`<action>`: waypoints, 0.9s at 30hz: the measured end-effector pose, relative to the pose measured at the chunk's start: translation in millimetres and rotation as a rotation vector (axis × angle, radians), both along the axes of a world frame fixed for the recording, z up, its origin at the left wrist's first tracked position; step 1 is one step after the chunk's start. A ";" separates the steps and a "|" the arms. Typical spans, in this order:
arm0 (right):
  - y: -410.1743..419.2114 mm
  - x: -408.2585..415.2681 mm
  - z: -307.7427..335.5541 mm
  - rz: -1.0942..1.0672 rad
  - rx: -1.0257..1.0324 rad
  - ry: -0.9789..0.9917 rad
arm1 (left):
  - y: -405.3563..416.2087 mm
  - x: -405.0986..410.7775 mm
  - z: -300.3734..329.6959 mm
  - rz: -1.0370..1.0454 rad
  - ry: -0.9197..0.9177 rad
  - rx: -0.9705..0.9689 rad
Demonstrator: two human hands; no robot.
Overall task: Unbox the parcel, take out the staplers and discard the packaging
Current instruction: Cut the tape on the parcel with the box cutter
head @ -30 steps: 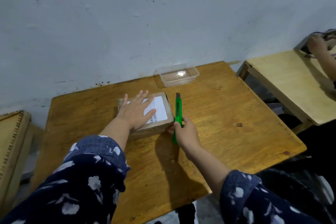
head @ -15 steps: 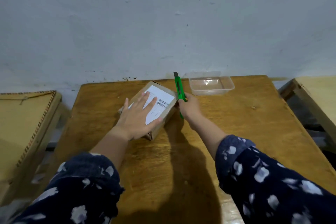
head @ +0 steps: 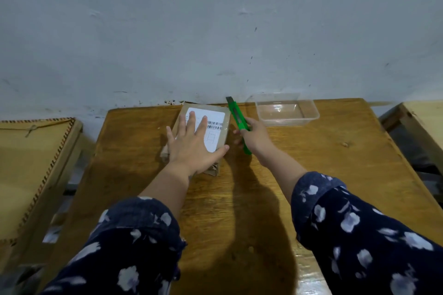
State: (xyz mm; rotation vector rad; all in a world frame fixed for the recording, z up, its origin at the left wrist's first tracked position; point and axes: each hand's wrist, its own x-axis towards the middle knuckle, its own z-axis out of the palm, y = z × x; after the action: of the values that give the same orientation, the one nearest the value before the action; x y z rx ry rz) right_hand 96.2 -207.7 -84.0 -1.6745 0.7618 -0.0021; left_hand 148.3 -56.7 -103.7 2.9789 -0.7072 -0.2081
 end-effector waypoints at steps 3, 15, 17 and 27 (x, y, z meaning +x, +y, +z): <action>1.5 -19.4 0.2 -0.033 0.081 -0.008 | -2.1 1.0 -1.2 0.012 0.008 0.001; 16.9 -51.6 2.1 -0.080 0.241 -0.118 | -1.7 0.5 -3.9 -0.005 -0.024 -0.024; 16.4 -53.0 3.2 -0.081 0.240 -0.122 | -0.9 0.7 -3.9 -0.008 -0.035 -0.034; 19.0 -57.8 6.8 -0.088 0.194 -0.120 | -0.2 1.3 -5.8 -0.005 -0.061 -0.044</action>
State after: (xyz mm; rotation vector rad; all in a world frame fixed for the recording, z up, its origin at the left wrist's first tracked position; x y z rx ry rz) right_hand 38.4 -188.7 -77.2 -1.4433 0.7208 -0.0872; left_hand 149.6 -56.9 -109.5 2.9530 -0.7157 -0.1014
